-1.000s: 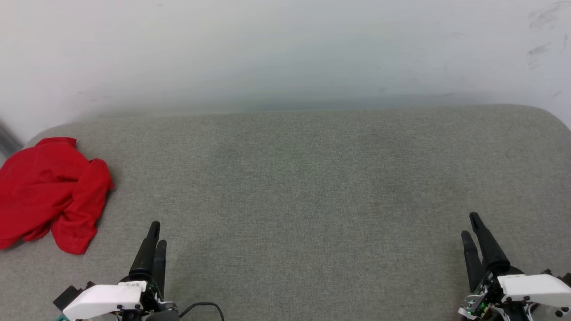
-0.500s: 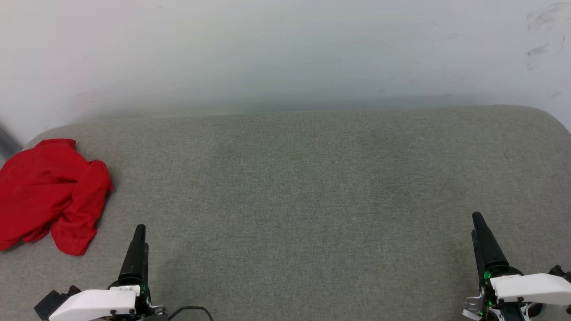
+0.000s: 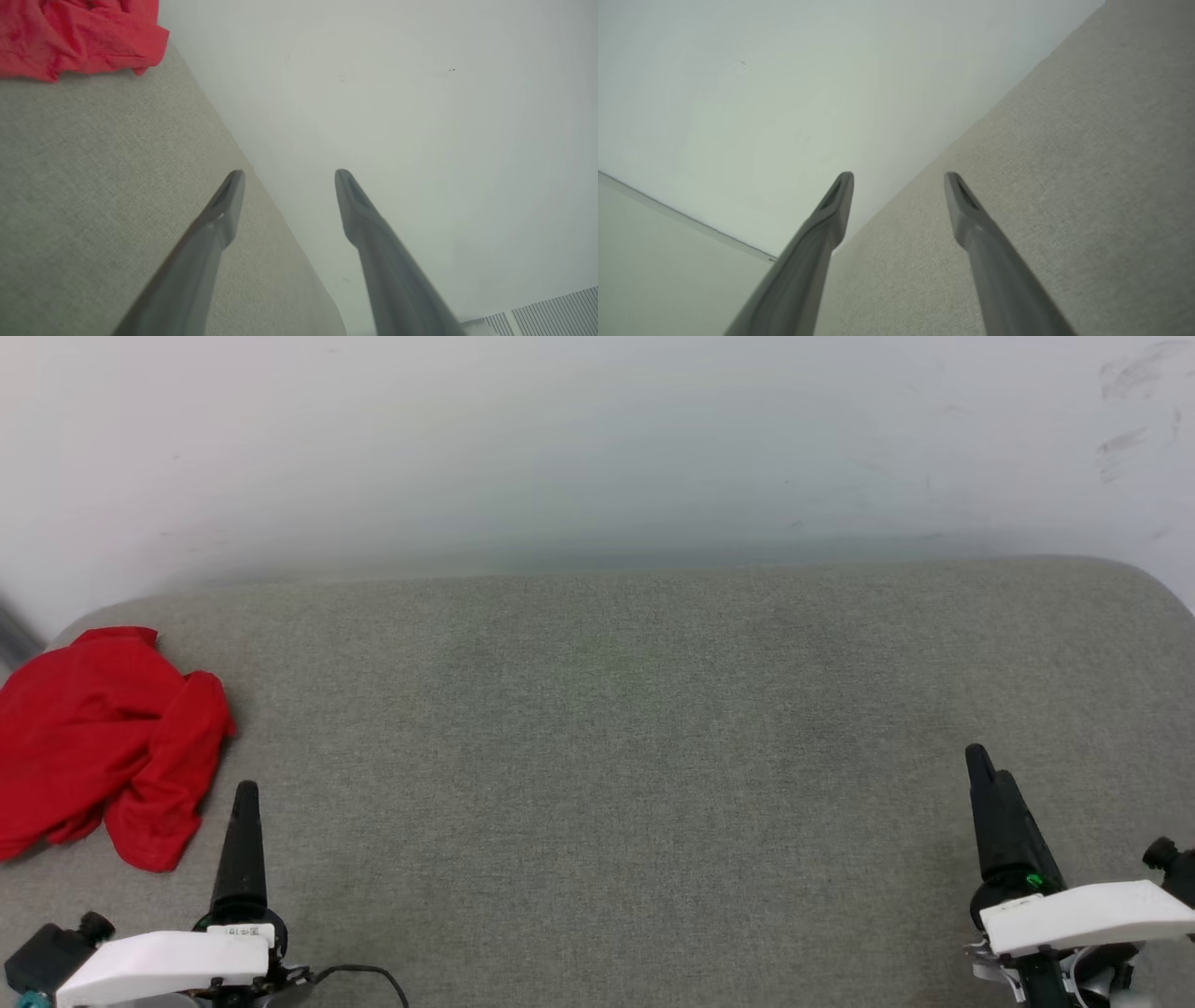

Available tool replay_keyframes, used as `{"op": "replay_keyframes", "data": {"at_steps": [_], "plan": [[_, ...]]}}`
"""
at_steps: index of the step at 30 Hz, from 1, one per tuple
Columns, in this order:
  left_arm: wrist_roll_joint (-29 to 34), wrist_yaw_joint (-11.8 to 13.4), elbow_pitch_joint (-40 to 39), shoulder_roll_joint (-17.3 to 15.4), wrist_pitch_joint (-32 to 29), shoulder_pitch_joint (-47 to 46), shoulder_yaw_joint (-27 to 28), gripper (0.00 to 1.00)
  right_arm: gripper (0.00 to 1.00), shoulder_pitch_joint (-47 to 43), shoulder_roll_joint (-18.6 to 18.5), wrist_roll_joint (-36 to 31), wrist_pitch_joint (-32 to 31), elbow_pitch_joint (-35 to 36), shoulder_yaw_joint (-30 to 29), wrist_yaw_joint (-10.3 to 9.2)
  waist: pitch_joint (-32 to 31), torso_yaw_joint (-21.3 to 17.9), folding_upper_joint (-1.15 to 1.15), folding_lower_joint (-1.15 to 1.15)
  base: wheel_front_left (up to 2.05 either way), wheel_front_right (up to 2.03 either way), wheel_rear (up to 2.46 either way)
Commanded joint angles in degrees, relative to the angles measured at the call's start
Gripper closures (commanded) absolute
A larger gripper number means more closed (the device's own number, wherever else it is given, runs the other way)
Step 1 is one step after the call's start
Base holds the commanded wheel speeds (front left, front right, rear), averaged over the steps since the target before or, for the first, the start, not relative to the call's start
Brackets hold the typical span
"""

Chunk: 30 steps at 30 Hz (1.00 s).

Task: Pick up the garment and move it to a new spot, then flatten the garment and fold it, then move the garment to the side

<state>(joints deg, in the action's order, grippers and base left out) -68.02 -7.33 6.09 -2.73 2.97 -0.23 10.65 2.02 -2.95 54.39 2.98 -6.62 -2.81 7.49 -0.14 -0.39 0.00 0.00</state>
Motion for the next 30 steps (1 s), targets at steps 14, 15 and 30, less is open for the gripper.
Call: {"op": "replay_keyframes", "data": {"at_steps": [14, 15, 30], "plan": [[19.1, 4.5, -10.0, -0.1, 2.9, 0.9, -5.3, 0.00, 0.00, -0.4, -0.1, -20.8, 2.9, 5.7, 3.4, 0.00, 0.3, 0.1, 0.00, 0.00, 0.00, 0.00, 0.00], [20.3, 4.9, -10.3, -0.1, 3.1, 1.1, -6.0, 0.00, 0.00, -0.3, 0.0, -22.4, 3.0, 5.7, 3.4, 0.00, 0.3, 0.0, 0.00, 0.00, 0.00, 0.00, 0.00], [41.0, 8.9, -12.3, -1.0, 5.5, 2.4, -15.4, 0.00, 0.00, -0.8, 0.1, -36.7, 5.5, 5.4, 2.9, 0.00, 0.3, -0.5, 0.00, 0.00, 0.00, 0.00, 0.00]]}}
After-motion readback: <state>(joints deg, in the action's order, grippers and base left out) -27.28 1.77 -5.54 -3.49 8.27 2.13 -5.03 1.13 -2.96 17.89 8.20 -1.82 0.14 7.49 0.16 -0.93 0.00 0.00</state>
